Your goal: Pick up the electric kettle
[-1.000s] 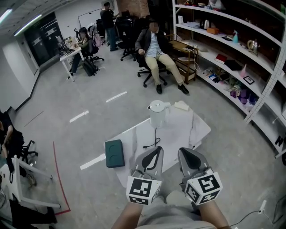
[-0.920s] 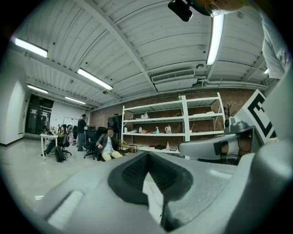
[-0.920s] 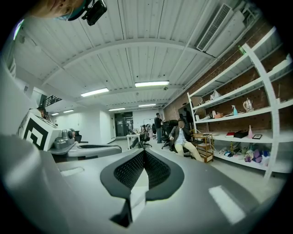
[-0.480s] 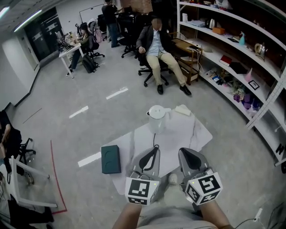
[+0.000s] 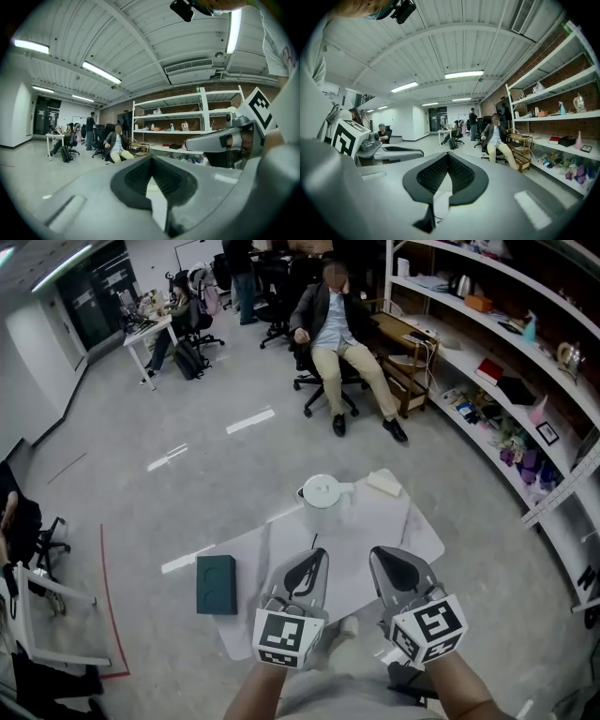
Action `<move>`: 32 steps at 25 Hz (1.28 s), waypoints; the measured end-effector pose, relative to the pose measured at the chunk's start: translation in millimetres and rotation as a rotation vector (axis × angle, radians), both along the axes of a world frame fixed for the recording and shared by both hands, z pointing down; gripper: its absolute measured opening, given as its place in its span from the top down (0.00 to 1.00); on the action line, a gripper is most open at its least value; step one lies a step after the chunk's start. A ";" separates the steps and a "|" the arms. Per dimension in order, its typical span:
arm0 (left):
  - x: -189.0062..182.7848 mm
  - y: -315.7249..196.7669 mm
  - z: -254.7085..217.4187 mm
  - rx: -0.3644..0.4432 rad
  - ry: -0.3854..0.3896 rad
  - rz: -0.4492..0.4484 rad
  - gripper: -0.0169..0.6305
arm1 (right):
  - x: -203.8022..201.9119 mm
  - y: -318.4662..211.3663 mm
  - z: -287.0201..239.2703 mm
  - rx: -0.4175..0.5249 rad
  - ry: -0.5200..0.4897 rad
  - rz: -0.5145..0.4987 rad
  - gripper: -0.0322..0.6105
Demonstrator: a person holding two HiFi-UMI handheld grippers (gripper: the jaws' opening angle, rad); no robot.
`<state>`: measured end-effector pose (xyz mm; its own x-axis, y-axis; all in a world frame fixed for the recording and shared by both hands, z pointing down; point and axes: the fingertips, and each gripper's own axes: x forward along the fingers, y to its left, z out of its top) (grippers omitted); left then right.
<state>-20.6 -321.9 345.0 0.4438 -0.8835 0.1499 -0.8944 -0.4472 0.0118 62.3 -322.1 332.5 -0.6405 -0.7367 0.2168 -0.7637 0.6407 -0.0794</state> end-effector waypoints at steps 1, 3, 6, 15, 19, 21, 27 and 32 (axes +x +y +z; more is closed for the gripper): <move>2.0 -9.8 2.6 -0.005 -0.001 -0.003 0.97 | 3.4 -10.5 -0.5 0.005 0.008 -0.008 0.92; 6.2 -28.4 6.6 -0.007 0.008 -0.011 0.97 | 10.5 -29.4 1.3 0.007 0.010 -0.019 0.92; 9.2 -53.3 14.0 0.000 0.021 -0.035 0.97 | 14.7 -55.0 15.5 -0.012 0.010 -0.042 0.92; -1.3 -115.4 61.7 -0.022 0.033 -0.087 0.97 | 5.1 -119.3 87.8 -0.100 0.077 -0.109 0.92; -13.5 -135.3 88.1 -0.032 0.037 -0.112 0.97 | -3.9 -140.0 114.8 -0.120 0.088 -0.115 0.92; -17.9 -143.1 102.4 -0.039 0.044 -0.122 0.97 | -7.6 -149.6 128.8 -0.125 0.094 -0.107 0.92; -24.0 -162.0 158.2 -0.054 0.041 -0.136 0.97 | -18.5 -179.2 182.7 -0.159 0.075 -0.042 0.92; -34.9 -177.1 203.6 -0.079 0.048 -0.142 0.97 | -21.0 -197.4 227.1 -0.155 0.077 -0.017 0.92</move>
